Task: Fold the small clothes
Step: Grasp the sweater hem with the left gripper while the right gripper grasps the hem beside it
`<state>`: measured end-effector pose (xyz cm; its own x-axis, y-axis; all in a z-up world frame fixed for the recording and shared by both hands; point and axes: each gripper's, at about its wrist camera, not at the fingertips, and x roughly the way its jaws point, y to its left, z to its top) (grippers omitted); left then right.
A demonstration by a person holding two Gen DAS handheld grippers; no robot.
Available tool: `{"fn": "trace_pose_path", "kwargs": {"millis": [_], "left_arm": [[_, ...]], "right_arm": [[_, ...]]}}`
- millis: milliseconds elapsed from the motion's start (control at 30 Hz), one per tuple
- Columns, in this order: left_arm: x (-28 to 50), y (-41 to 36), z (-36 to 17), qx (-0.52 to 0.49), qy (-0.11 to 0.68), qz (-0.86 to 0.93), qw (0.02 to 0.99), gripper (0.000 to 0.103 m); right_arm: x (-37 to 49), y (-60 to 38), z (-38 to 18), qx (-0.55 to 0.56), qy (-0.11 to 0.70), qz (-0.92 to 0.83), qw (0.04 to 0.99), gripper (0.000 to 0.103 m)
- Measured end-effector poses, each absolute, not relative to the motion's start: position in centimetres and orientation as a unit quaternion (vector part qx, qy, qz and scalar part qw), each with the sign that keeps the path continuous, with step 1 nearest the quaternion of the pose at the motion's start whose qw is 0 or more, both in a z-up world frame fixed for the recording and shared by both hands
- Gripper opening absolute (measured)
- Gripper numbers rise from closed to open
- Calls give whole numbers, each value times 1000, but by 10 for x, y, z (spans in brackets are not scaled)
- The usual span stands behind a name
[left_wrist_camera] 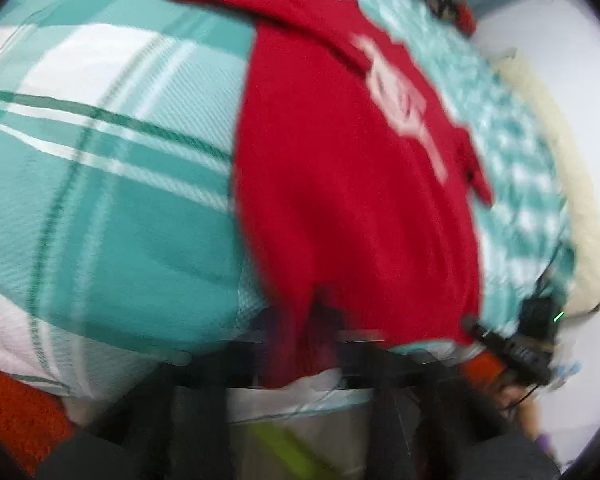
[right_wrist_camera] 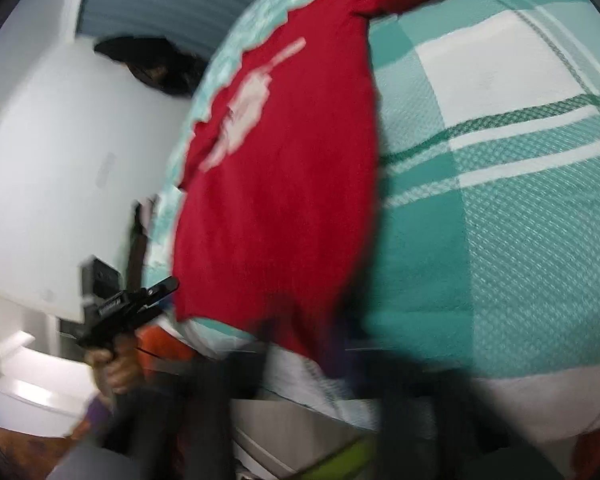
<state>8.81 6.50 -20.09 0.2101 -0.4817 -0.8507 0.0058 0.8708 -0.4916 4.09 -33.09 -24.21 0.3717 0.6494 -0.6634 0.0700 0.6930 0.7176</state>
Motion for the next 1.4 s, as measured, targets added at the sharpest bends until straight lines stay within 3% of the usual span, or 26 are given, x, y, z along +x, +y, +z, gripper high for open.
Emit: {"fn": "trace_pose_path", "kwargs": {"millis": [167, 400, 767, 1400], "left_arm": [[70, 89, -176, -136, 608, -147, 768, 2], [72, 100, -200, -111, 630, -107, 762, 2], [54, 60, -193, -4, 584, -63, 810, 2], [47, 35, -196, 47, 554, -35, 831, 3]], "right_arm": [[28, -332, -212, 302, 524, 193, 773, 5], [33, -338, -260, 306, 563, 167, 750, 5], [23, -315, -249, 237, 544, 145, 792, 5], [16, -310, -248, 204, 534, 127, 811, 4]]}}
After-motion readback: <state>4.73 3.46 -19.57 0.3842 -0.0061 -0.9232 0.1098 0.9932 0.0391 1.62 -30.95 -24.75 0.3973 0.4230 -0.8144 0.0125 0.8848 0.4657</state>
